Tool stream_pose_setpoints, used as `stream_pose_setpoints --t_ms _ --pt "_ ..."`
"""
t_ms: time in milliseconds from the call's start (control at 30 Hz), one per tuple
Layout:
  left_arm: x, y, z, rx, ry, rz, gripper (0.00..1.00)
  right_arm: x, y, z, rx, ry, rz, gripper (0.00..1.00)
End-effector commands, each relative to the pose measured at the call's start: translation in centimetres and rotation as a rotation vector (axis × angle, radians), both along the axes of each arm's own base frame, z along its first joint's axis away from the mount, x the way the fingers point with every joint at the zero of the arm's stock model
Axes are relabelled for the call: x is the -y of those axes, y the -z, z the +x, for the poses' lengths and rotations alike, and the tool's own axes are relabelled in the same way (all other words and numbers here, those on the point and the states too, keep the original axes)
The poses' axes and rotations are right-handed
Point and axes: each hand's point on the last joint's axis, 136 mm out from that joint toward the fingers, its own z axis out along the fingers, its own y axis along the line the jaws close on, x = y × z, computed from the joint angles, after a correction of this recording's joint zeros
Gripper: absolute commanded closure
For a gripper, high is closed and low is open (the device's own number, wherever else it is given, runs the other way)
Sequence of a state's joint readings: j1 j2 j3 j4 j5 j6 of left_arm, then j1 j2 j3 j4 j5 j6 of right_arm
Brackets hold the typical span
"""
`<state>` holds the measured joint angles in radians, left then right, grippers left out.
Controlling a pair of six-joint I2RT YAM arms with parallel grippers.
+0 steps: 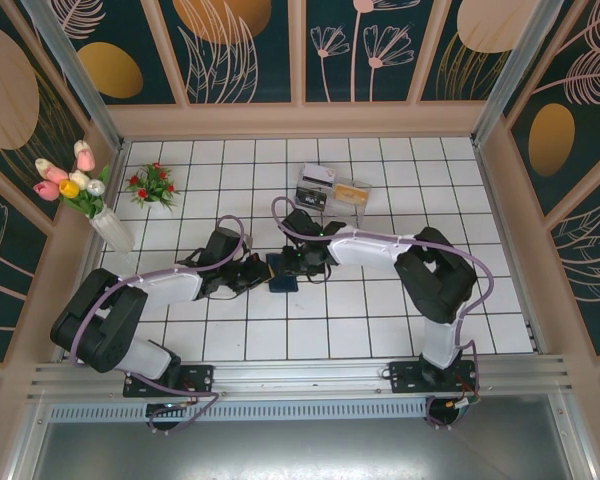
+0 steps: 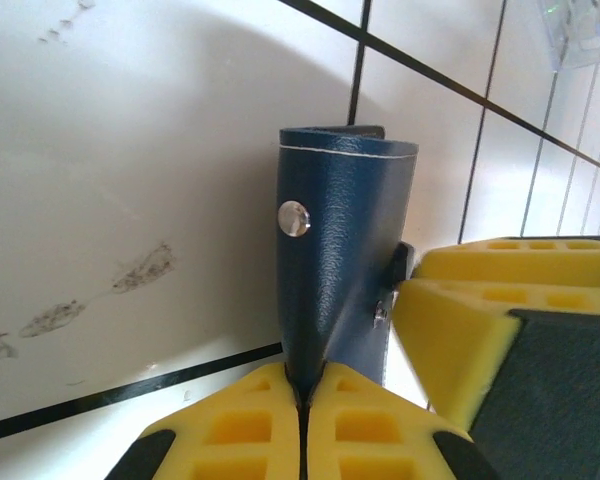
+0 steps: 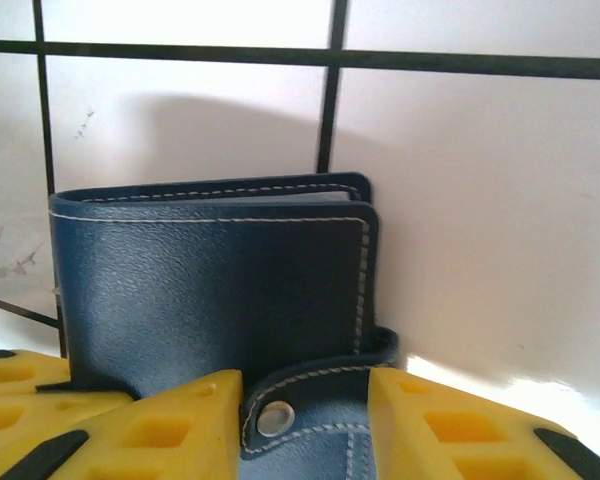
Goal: Take the credit cards out of the card holder
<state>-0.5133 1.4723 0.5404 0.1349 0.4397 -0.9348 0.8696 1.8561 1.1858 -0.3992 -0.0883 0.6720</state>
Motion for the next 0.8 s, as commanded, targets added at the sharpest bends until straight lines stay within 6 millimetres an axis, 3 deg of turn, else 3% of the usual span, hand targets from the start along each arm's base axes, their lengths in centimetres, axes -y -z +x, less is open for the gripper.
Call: stream_pose_setpoints --t_ms 0,200,333,433,533,633,733,767 --pt "-1.4 0.6 0.4 0.000 -0.036 0.080 1.00 6.1 1.8 -0.4 -0.031 0.119 -0.185 0.65" --pt "-0.9 -0.2 0.8 0.018 -0.010 0.068 0.96 5.5 0.5 0.4 0.012 0.129 -0.148 0.65" --pt "-1.3 -0.6 1.2 0.027 -0.015 0.111 0.68 2.4 -0.5 0.3 -0.009 0.047 0.009 0.64" --pt "-2.3 -0.8 1.6 0.029 -0.033 0.182 0.49 1.2 -0.8 0.7 -0.018 0.033 0.067 0.64" --pt "-2.8 -1.5 2.1 0.050 -0.054 0.215 0.37 0.7 -1.1 1.5 -0.003 0.031 0.084 0.65" --pt "-3.3 -1.8 2.4 0.062 -0.074 0.242 0.32 0.7 -1.0 2.0 0.004 0.030 0.082 0.68" --pt "-3.9 -1.5 2.5 0.059 -0.097 0.272 0.25 0.7 -0.7 2.2 0.012 0.005 0.074 0.76" --pt "-4.1 -1.4 2.5 0.059 -0.103 0.281 0.18 0.8 -0.7 2.3 0.018 0.001 0.067 0.78"
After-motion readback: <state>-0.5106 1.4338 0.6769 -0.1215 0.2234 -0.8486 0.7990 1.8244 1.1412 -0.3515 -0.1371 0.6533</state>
